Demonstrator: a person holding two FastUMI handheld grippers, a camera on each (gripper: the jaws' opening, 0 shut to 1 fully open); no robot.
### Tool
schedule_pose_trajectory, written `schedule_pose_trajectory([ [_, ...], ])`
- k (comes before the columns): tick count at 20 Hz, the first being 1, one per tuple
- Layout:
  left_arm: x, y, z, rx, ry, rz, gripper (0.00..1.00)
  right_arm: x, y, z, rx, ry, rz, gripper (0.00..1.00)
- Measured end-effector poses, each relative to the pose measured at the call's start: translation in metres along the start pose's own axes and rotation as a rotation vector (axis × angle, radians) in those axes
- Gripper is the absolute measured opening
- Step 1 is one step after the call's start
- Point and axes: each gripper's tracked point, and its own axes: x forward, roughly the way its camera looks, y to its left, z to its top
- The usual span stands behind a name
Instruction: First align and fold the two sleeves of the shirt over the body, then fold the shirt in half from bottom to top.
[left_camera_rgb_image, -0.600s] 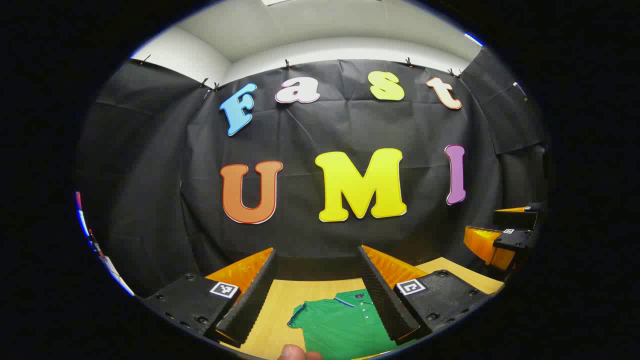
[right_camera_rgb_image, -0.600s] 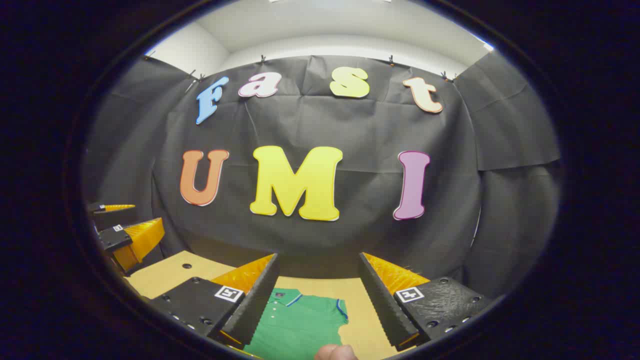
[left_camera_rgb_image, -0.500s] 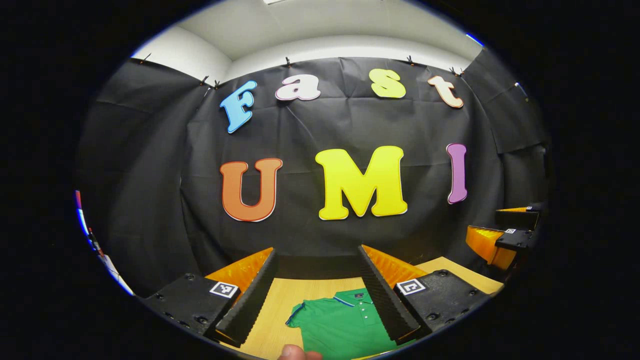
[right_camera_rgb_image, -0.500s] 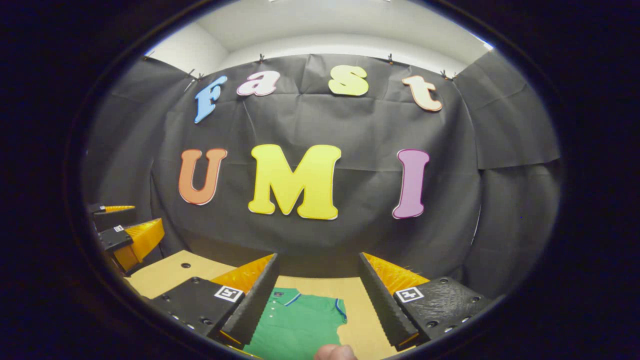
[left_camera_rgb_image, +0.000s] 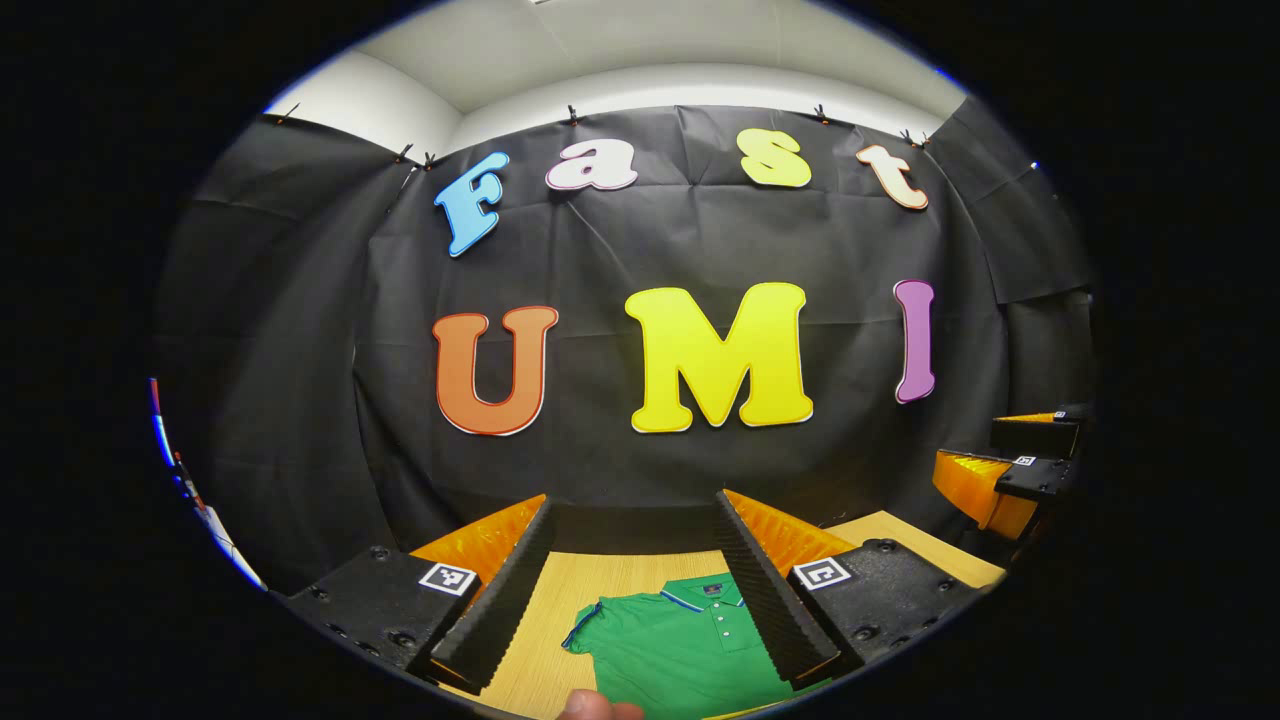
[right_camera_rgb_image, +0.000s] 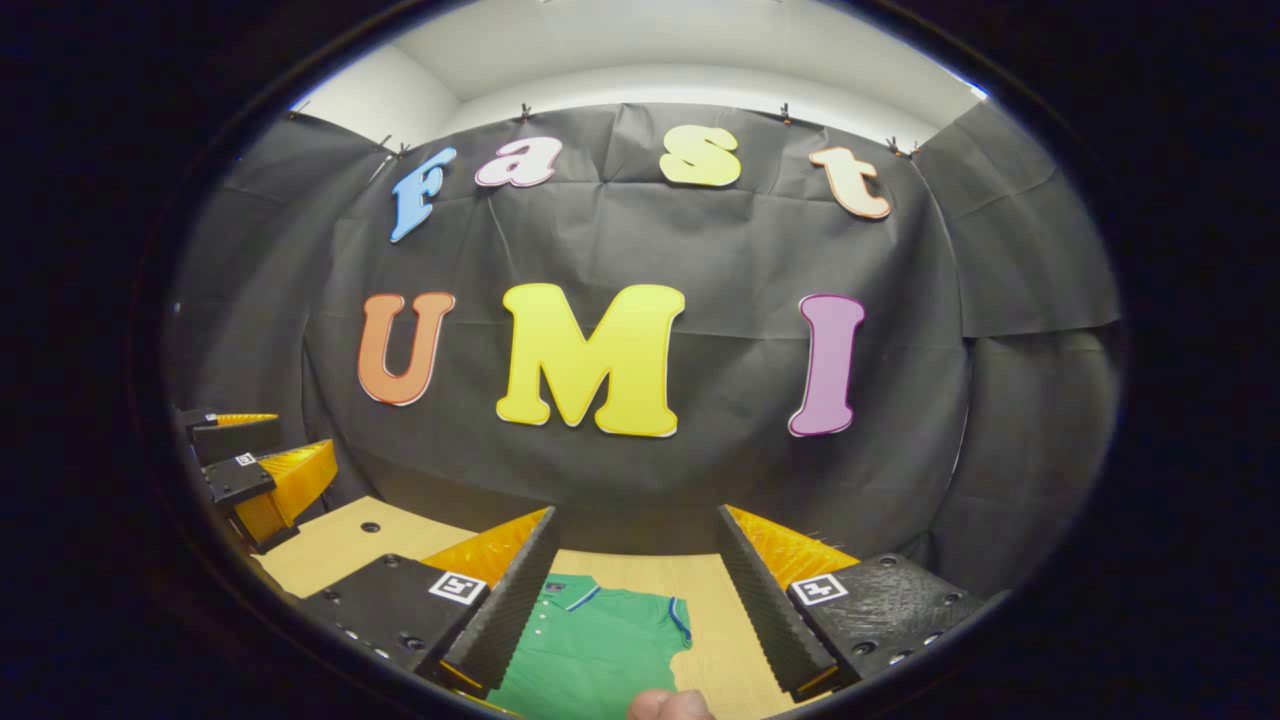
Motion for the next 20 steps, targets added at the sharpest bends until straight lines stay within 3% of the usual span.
schedule_pose_trajectory([
  [11,0.01,-0.001,-0.015,-0.016,0.031,0.0,0.99,0.019,-0.016,-0.031,-0.041,0.087,-0.024,0.94],
  [20,0.017,0.002,-0.029,0.0,0.057,0.009,0.99,0.077,-0.052,-0.138,-0.08,0.335,0.003,0.95],
])
